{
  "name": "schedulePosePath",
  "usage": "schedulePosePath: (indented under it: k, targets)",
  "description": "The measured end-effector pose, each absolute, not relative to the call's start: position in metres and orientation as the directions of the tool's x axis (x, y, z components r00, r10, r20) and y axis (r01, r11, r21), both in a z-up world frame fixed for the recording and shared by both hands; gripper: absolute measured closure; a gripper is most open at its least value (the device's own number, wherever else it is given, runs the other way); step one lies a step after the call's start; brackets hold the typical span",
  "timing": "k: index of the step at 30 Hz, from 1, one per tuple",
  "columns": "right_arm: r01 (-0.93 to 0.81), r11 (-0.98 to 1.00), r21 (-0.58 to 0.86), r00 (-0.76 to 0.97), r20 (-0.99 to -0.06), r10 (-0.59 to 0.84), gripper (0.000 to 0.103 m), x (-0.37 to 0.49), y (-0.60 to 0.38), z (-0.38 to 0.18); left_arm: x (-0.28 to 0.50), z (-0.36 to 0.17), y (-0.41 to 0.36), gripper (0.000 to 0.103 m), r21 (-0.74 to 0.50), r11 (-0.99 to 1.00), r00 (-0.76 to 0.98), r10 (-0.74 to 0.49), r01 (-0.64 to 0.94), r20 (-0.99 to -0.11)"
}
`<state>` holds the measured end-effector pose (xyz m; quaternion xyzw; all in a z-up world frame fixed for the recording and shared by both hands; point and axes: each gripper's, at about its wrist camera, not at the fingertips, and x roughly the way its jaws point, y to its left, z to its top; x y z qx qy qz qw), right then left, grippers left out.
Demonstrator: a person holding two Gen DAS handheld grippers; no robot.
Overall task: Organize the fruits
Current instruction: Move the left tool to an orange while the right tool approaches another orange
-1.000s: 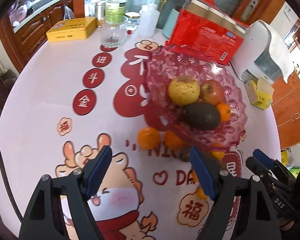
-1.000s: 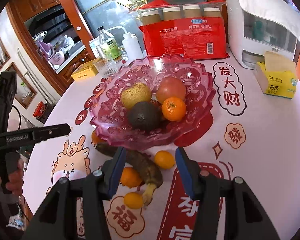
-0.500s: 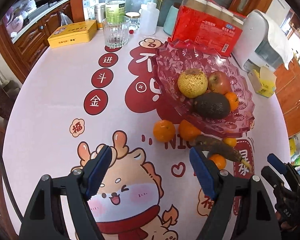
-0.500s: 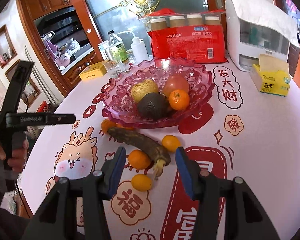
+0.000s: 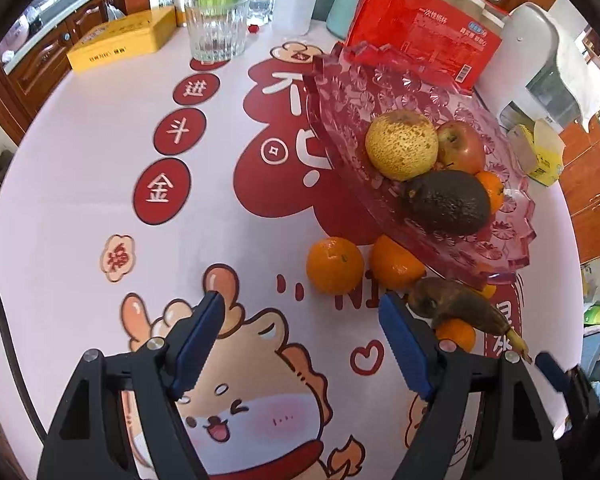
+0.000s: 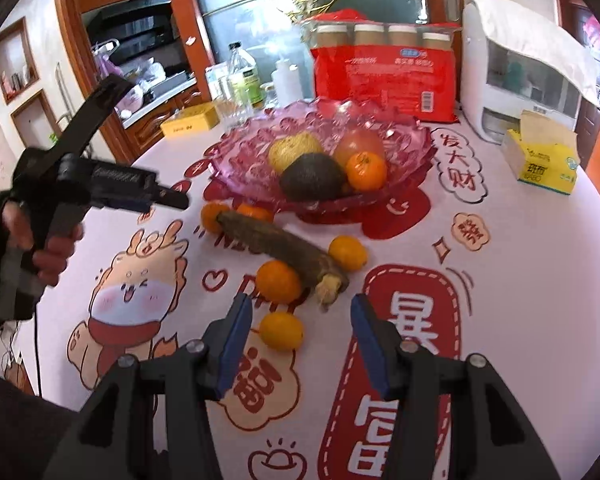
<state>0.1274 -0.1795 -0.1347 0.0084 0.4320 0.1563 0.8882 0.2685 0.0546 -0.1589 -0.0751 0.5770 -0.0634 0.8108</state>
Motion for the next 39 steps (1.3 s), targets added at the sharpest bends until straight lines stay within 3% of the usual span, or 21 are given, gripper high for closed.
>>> schedulePosePath:
  k: [2, 10, 15, 18, 24, 31, 34, 39]
  targets:
    - [-0.286, 0.948, 0.142, 0.564, -0.774, 0.286, 0.051, 0.125, -0.175, -0.14, 0.273, -0.167, 0.055, 0.033, -0.218, 0.976, 0.323, -0.207, 0.004, -0.923]
    - [-0.339, 0.933, 0.119, 0.495, -0.821, 0.284, 0.051, 0.123, -0.153, -0.165, 0.28, -0.185, 0.059, 0.037, -0.314, 0.949, 0.354, -0.287, -0.02, -0.89]
    - [-0.367, 0.922, 0.122, 0.453, -0.842, 0.292, 0.051, 0.126, -0.143, -0.177, 0.283, -0.188, 0.055, 0.038, -0.316, 0.949, 0.385, -0.289, -0.008, -0.877]
    - [-0.373, 0.919, 0.13, 0.435, -0.85, 0.297, 0.051, 0.129, -0.141, -0.182, 0.287, -0.193, 0.052, 0.049, -0.313, 0.95, 0.37, -0.291, 0.0, -0.882]
    - [-0.361, 0.923, 0.137, 0.428, -0.854, 0.294, 0.051, 0.133, -0.143, -0.188, 0.289, -0.199, 0.046, 0.052, -0.313, 0.95, 0.369, -0.298, 0.019, -0.88]
    - [-0.351, 0.924, 0.151, 0.418, -0.858, 0.299, 0.052, 0.137, -0.144, -0.196, 0.288, -0.199, 0.036, 0.064, -0.302, 0.951, 0.381, -0.301, 0.058, -0.874]
    - [-0.343, 0.927, 0.153, 0.414, -0.861, 0.295, 0.059, 0.138, -0.144, -0.197, 0.288, -0.199, 0.037, 0.064, -0.303, 0.951, 0.387, -0.301, 0.058, -0.872]
    - [-0.336, 0.928, 0.162, 0.402, -0.866, 0.297, 0.081, 0.139, -0.145, -0.199, 0.285, -0.198, 0.038, 0.065, -0.299, 0.953, 0.393, -0.292, 0.045, -0.872]
